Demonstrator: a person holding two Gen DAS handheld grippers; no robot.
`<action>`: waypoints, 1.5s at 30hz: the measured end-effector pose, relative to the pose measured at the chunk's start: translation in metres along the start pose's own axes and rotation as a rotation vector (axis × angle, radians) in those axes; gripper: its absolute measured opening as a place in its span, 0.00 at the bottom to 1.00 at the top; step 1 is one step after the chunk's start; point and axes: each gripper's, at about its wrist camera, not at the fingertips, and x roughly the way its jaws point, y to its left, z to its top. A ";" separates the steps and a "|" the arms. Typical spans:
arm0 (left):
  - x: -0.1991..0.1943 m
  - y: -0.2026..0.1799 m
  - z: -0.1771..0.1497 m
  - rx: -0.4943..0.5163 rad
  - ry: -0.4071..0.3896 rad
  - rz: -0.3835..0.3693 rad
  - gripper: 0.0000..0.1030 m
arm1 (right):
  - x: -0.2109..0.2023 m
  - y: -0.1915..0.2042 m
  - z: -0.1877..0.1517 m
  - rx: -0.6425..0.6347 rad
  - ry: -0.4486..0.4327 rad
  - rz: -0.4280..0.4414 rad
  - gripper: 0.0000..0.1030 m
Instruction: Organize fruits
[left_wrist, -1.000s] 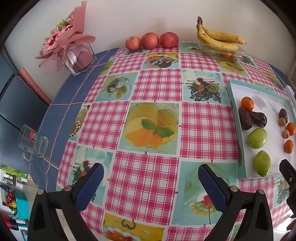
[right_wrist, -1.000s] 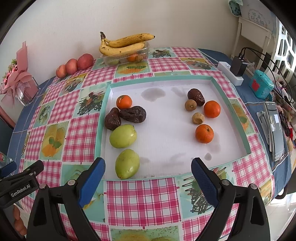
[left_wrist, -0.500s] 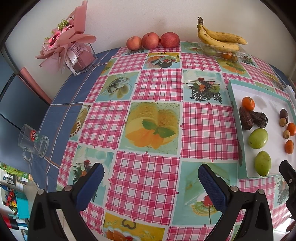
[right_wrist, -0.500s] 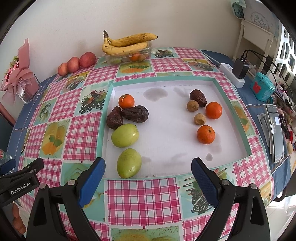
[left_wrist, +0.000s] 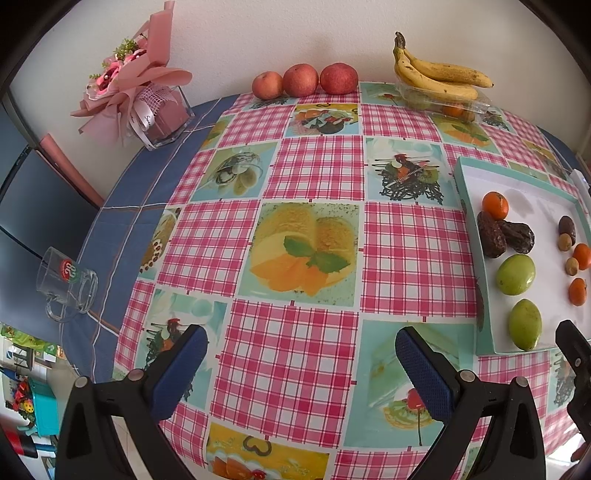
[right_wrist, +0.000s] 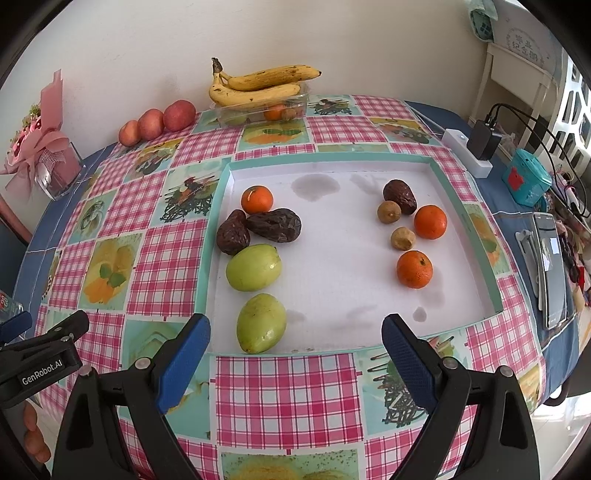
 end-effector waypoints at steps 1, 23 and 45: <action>0.000 0.000 0.000 0.001 0.000 0.000 1.00 | 0.000 0.000 0.000 0.000 0.000 0.000 0.92; -0.002 -0.001 0.000 0.002 -0.006 0.008 1.00 | 0.000 -0.001 -0.001 -0.005 0.000 0.005 0.92; -0.003 -0.002 0.000 0.002 -0.007 0.009 1.00 | 0.000 -0.001 -0.001 -0.003 0.000 0.006 0.92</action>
